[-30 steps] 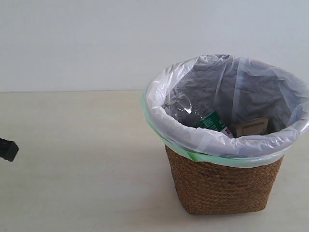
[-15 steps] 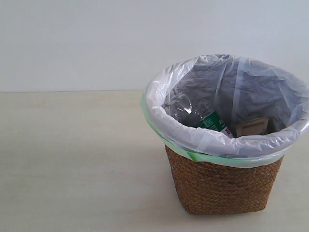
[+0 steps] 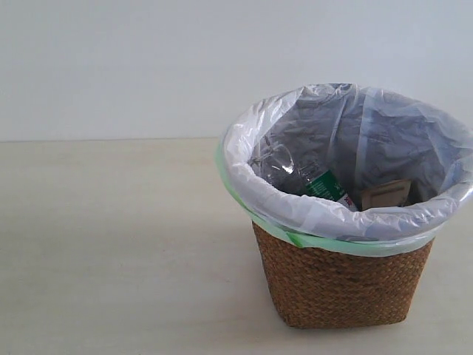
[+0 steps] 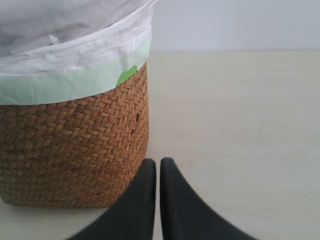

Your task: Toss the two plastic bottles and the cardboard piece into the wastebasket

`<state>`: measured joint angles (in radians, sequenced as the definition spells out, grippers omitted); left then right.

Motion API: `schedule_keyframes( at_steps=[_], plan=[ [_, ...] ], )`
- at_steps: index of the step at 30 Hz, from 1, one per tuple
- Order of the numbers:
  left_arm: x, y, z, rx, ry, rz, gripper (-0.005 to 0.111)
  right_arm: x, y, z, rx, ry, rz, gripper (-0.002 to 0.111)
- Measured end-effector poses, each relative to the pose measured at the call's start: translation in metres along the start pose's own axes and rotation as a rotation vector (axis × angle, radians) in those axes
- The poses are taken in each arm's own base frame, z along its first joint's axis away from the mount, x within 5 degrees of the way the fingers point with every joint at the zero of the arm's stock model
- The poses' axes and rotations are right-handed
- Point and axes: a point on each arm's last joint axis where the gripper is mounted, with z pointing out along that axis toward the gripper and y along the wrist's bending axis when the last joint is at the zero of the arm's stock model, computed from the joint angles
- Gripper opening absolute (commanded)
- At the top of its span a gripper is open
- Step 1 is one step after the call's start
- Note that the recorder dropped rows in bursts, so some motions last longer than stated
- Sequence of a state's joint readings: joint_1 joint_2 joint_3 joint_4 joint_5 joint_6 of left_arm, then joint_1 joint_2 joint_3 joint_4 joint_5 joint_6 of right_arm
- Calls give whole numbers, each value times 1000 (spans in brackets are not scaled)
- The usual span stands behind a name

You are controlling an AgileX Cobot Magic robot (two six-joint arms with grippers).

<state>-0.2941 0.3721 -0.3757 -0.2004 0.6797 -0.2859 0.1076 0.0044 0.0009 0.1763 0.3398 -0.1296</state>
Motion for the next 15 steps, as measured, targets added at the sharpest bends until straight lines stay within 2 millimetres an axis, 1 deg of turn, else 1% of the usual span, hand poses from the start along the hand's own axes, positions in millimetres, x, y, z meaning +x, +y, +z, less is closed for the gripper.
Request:
schedule_keyframes(
  at_steps=[3,6,10,13,15],
  plan=[
    [2,-3,-5,44,-14,34,4,0,0,0,0,0,0,0],
    [0,-4,-13,76,-98,68,4,0,0,0,0,0,0,0],
    [-2,1,-21,116,-376,108,4,0,0,0,0,0,0,0],
    [4,9,-22,115,-580,151,4,0,0,0,0,0,0,0],
    [10,15,-21,106,-686,163,4,0,0,0,0,0,0,0]
  ],
)
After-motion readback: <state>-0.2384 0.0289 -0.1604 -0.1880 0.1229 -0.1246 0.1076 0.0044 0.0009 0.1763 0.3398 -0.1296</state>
